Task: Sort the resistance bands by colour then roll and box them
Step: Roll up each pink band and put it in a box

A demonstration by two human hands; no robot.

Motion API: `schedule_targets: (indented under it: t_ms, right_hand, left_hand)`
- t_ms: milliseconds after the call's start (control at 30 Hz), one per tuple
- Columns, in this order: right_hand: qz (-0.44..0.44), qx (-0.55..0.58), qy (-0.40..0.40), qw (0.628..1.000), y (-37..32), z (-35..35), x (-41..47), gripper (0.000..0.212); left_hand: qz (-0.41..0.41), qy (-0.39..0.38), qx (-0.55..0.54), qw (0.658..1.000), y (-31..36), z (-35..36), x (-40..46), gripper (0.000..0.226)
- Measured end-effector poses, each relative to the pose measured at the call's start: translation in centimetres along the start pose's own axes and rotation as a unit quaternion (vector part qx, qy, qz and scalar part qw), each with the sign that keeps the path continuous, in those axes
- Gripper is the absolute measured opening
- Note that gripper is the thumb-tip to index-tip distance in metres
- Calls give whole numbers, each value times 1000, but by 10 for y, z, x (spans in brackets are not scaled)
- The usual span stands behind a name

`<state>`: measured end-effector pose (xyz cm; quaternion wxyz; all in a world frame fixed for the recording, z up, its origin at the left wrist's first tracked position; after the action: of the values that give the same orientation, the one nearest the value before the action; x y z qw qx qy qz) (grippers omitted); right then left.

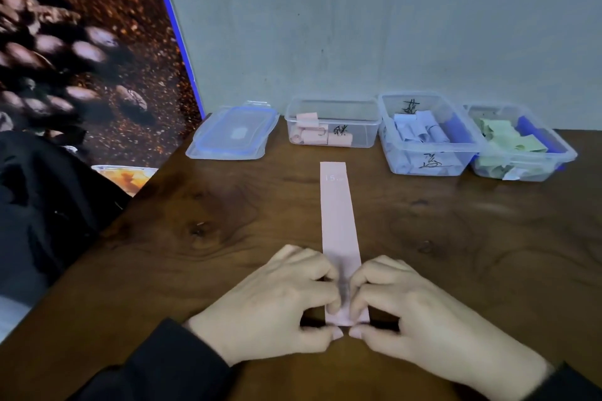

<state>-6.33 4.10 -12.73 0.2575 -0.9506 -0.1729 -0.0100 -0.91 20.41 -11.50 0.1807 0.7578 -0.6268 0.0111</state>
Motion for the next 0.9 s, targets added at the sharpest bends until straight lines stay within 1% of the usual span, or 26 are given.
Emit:
schedule_targets:
  t_ms: [100, 233, 333, 433, 633, 800, 900]
  right_hand:
    - [18, 6, 7, 1000, -1, 1, -1, 7]
    - [14, -10, 34, 999, -4, 2, -1, 12]
    - [26, -18, 41, 999, -4, 1, 0, 8]
    - [28, -28, 46, 998, -5, 2, 1, 5]
    - [17, -23, 59, 998, -3, 3, 0, 7]
    - [4, -30, 59, 998, -2, 3, 1, 5]
    - [0, -53, 70, 996, -3, 4, 2, 14]
  left_hand:
    - [-11, -3, -4, 1000, 1, 0, 0, 14]
    - [-12, 1, 25, 1000, 4, 1, 2, 9]
    - [-30, 8, 29, 999, 2, 3, 2, 10]
    - [-47, 20, 13, 999, -1, 4, 1, 9]
    - [-55, 51, 14, 997, -5, 2, -1, 2]
    - [-37, 39, 23, 998, -5, 2, -2, 9]
    - [-41, 30, 33, 998, -5, 3, -3, 12]
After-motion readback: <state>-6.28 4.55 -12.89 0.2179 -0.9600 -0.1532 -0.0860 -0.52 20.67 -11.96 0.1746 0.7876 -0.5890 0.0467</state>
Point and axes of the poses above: each hand's wrist, its own x-axis towards the middle knuckle, its own z-axis out of the palm, y = z × x, the point moved 5 cm from there along x, towards the middle knuckle, and after that the axes turned 11 degrees about z, right-handed, at the moved point
